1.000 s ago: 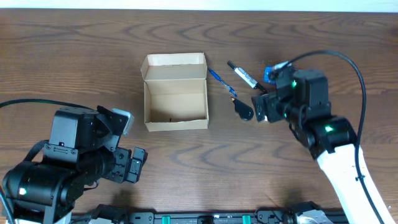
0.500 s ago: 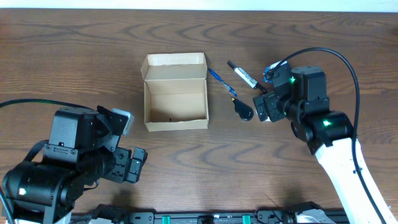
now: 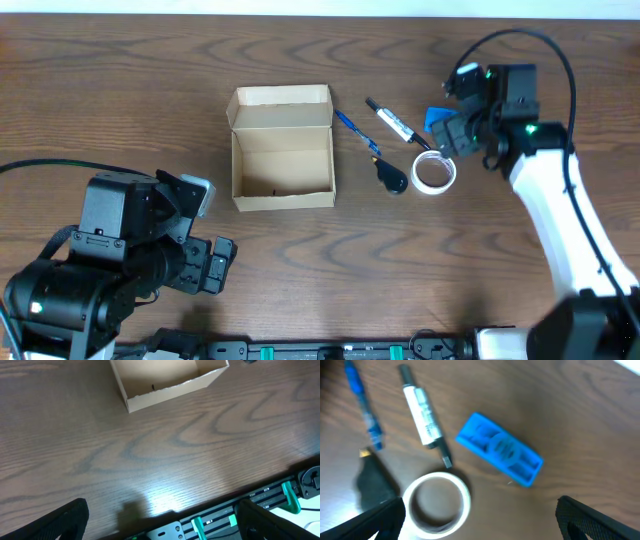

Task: Pack container
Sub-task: 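Reach the right gripper over the blue plastic holder, then lower the right gripper and grasp the blue plastic holder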

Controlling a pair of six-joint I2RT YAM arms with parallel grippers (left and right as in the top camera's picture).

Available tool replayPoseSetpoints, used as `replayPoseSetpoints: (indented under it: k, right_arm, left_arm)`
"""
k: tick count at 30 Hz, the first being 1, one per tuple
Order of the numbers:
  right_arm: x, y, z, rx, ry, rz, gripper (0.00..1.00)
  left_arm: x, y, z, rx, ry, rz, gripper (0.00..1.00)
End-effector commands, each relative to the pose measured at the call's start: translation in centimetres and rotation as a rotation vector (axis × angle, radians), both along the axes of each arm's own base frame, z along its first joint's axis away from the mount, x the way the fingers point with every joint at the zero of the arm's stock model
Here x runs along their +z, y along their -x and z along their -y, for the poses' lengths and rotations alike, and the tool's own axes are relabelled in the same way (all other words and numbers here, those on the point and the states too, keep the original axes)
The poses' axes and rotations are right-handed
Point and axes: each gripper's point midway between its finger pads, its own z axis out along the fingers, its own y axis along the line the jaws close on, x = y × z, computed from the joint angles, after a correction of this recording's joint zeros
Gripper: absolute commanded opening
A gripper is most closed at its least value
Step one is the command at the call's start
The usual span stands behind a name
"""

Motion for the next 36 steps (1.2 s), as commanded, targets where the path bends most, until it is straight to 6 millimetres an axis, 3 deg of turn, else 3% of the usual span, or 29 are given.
replayPoseSetpoints:
  k: [1,9,13,20,28,36]
  right_arm:
    - [0.4,-2.1,1.8,0.055,0.026,0.002,0.99]
    - [-2.4,-5.6,5.2,0.137,0.031,-0.104,0.99]
    - [-4.5,-6.6,5.9,0.187,0.009,-0.173,0.99]
    - [-8.4,-7.6,6.0,0.277,0.028,-0.252,0.99]
    - [-11.1,-8.5,5.7,0.343,0.037,-0.255,0.99]
    - [-15.3,-9.0,4.8,0.408,0.037,-0.290,0.99]
  left_arm:
    - [0.5,0.0,0.1,-0.017,0.001,0.016,0.95]
    - [0.5,0.0,0.1,-0.017,0.001,0.016,0.95]
    - [0.5,0.0,0.1,-0.017,0.001,0.016,0.95]
    - [0.5,0.0,0.1,-0.017,0.001,0.016,0.95]
    - [0.5,0.0,0.1,-0.017,0.001,0.016,0.95]
    - [0.5,0.0,0.1,-0.017,0.001,0.016,0.95]
